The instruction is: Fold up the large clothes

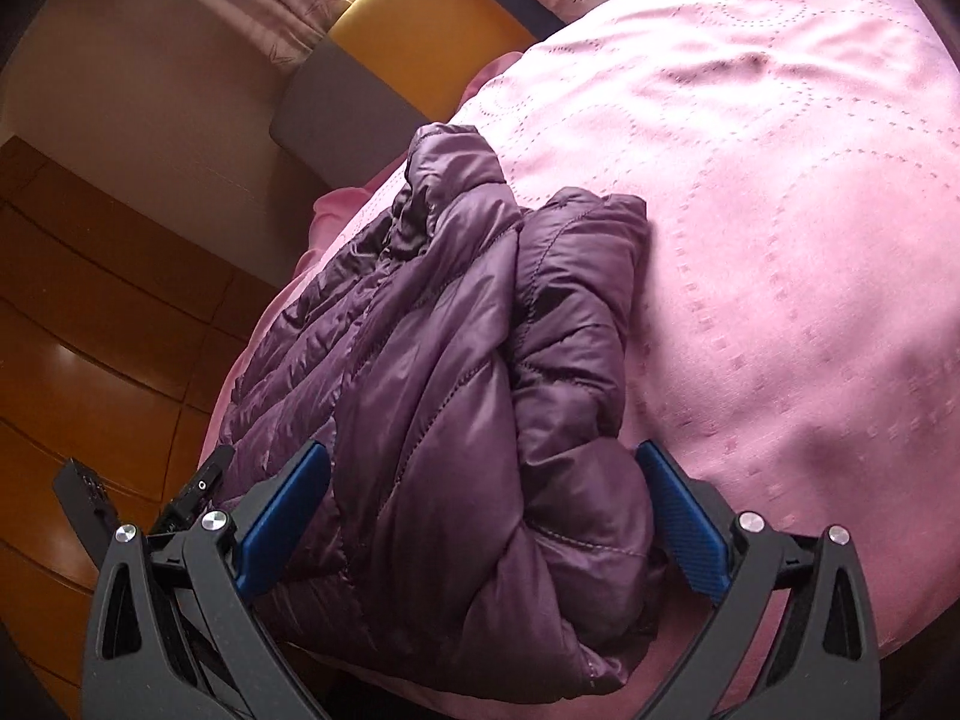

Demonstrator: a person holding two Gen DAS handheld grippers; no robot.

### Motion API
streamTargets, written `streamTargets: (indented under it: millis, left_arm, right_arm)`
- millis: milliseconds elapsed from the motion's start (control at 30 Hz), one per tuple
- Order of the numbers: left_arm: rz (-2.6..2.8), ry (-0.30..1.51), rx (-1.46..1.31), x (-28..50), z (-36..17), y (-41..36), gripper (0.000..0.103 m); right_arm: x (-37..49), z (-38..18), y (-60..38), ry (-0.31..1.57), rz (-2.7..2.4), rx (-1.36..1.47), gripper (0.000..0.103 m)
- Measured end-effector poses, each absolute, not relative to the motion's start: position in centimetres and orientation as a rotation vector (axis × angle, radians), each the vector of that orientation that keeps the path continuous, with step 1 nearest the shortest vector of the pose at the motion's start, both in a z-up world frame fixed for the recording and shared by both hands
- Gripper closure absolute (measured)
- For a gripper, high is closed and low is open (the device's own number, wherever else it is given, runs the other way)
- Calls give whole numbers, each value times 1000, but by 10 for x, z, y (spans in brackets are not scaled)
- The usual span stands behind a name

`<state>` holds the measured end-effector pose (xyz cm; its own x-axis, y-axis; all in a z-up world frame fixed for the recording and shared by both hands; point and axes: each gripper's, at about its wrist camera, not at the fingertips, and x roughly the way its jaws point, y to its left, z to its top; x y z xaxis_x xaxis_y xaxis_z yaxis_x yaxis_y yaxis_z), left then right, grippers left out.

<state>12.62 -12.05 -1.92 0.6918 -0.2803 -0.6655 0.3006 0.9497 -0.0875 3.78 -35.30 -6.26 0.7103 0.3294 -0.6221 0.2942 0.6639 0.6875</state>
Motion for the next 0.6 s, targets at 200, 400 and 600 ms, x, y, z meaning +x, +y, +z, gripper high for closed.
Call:
streamTargets:
  millis: [200,400,600]
  left_arm:
    - [-289,735,12,136,-16,-105,27]
    - [-297,807,3,157,-26,-88,27]
    - [-321,800,10,155,-25,-93,27]
  right_arm:
    - [29,-64,-353,801,46,907,2]
    - [23,-64,-350,798,120,965,2]
    - [28,-64,-339,811,120,922,2]
